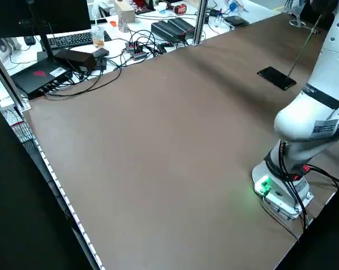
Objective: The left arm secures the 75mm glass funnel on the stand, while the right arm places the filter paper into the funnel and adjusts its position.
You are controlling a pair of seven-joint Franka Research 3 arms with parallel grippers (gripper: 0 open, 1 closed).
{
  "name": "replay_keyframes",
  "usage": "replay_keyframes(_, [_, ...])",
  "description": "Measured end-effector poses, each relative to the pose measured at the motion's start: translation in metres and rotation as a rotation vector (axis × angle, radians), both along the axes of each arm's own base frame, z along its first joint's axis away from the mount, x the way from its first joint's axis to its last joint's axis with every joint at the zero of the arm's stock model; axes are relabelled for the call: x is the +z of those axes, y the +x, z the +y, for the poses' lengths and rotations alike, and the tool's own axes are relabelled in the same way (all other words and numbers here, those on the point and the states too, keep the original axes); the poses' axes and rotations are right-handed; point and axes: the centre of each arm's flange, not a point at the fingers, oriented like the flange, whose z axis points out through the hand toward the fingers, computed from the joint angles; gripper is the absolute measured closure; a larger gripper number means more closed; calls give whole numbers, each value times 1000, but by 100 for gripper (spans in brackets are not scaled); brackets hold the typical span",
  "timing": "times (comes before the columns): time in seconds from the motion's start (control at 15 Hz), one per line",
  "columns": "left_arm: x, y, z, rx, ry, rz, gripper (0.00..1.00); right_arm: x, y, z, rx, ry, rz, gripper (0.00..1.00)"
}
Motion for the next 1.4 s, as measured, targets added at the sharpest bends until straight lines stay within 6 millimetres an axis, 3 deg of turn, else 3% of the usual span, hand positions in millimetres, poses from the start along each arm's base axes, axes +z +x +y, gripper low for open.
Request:
replay_keyframes(0.13, [0,-1,0,-1,0,-1,79,0,0,0,-1,0,0,99])
replay_keyframes(0.27, [0,-4,-2,-11,10,-20,76,0,0,-1,-1,0,0,99])
replay_keyframes(0.33, [0,-5,-4,-18,18,-37,68,0,0,-1,-1,0,0,99])
replay_keyframes(0.6, [-4,-9,-8,-32,32,-55,63,0,0,-1,-1,0,0,99])
replay_keyframes(0.93, [-8,8,2,2,41,-49,21,0,0,-1,-1,0,0,99])
replay_keyframes(1.07, [-13,31,20,67,70,-5,2,0,0,-1,-1,0,0,99])
replay_keyframes(1.33, [-22,95,87,229,159,106,0,0,1,-2,-3,0,0,99])
replay_keyframes(1.4, [-17,126,128,310,194,122,0,0,1,-4,-6,0,0,99])
